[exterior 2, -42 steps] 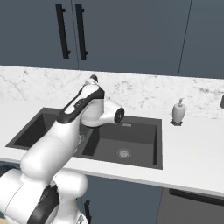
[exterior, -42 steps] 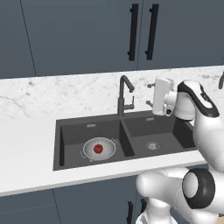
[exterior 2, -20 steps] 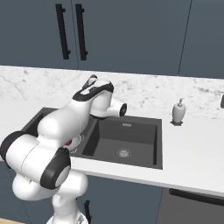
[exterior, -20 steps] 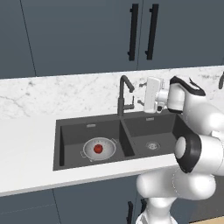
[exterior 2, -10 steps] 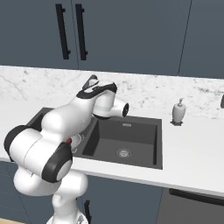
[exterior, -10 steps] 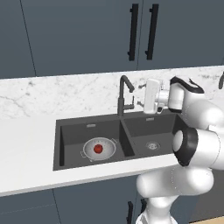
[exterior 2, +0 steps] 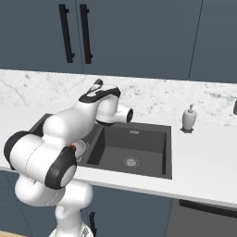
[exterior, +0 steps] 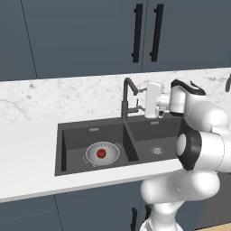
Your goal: Put the colander in the sink, put the apple in the colander, and turn on the sink faucet and pour water over the colander.
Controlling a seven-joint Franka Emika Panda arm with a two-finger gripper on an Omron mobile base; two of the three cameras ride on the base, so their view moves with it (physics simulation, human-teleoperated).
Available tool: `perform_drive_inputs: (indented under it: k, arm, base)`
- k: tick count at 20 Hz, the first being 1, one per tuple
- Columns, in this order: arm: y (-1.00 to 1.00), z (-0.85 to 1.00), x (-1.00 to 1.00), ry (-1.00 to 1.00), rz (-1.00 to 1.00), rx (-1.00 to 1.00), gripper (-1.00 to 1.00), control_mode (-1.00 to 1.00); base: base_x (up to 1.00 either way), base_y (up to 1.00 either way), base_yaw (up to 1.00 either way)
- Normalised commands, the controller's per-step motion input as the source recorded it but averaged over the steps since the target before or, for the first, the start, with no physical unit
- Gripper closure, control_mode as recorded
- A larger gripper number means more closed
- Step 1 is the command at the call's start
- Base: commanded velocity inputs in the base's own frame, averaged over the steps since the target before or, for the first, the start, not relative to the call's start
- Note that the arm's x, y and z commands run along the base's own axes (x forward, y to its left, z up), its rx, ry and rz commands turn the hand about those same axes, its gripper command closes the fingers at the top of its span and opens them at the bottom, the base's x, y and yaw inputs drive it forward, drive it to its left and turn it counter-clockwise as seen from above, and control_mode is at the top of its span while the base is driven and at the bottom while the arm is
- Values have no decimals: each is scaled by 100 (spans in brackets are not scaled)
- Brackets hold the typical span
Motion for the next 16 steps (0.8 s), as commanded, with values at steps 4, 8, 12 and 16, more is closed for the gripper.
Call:
perform_drive_inputs:
  k: [4,8,12,16]
  arm:
    - [0,0,10,0,-4,0,-100,-100]
    - [0,0,4,0,-7,0,-100,-100]
    - [0,2,0,-4,-6,0,-100,-100]
    - [0,0,2,-10,-3,-2,-100,-100]
  base:
    - [0,0,0]
    - [0,0,0]
    - [0,0,0]
    - [0,0,0]
